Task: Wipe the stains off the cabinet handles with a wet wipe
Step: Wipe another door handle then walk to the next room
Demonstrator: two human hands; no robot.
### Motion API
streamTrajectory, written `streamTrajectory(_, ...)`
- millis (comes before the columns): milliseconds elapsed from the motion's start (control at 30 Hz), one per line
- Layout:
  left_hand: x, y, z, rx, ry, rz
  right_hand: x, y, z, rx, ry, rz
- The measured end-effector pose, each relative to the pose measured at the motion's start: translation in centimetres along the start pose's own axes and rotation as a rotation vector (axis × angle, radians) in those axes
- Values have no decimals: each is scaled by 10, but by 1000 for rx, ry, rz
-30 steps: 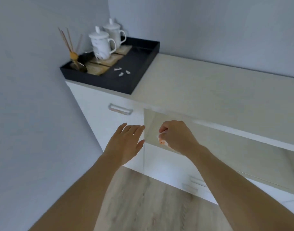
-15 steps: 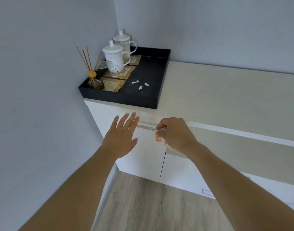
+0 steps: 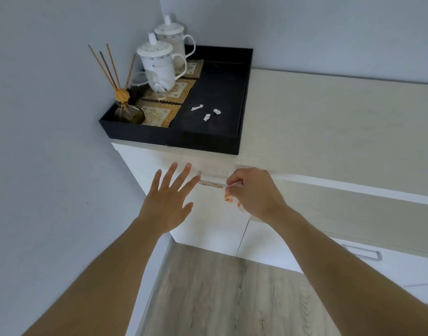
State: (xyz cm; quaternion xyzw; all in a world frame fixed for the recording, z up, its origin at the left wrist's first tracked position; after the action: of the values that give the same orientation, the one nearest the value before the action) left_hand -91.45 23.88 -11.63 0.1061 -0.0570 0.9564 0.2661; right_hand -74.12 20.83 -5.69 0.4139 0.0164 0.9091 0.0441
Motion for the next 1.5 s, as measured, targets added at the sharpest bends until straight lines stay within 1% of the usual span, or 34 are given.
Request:
streamTrajectory(167,5,1,0,-123,-28,-114,1,3,-17,-85,-7,-88)
streamTrajectory(267,10,-2,-4,-216,-97,-203,-7,8,-24,-191,-74,-183)
streamTrajectory(367,11,-7,-4,-350,-181,-291,-12,11,-31,-324,-155,-246)
streamTrajectory(467,12,-12,-3,-499,-170,-377,-16,13,-41,-414,-250,-276)
streamTrajectory(600,21,-20,-12,-619,-218,-466,-20,11,-52,-456,-244,-278)
streamTrajectory(700,26,-26,-20,-708,-270,-430,-25,14,-58,-500,-281,-261)
streamTrajectory(900,24,-45,-36,-878,-413,-359,-38,27,-68,-656,-497,-231)
streamTrajectory(1033,17,-49,-43,-980,-480,-317,-54,40,-77,-709,-578,-265)
streamTrajectory(1167,10,-49,-58,-1062,-553,-357,-77,50,-82,-825,-750,-313)
streamTrajectory(1333,12,-52,-60,-1143,-597,-381,-81,46,-87,-933,-843,-264)
streamTrajectory(1500,11,-54,-62,-1179,-565,-397,-82,42,-93,-1050,-911,-237)
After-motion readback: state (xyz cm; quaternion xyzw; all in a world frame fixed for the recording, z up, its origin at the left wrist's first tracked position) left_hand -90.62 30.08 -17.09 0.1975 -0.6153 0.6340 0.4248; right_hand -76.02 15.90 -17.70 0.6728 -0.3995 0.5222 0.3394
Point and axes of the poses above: each hand's wrist, its own y-axis away from the middle knuckle, its own z-axis out of the back of the hand, x = y × z, the point moved 8 cm from there along -y, towards the middle knuckle, and after that the axes turned 5 degrees about -y, right-handed, at the moved point
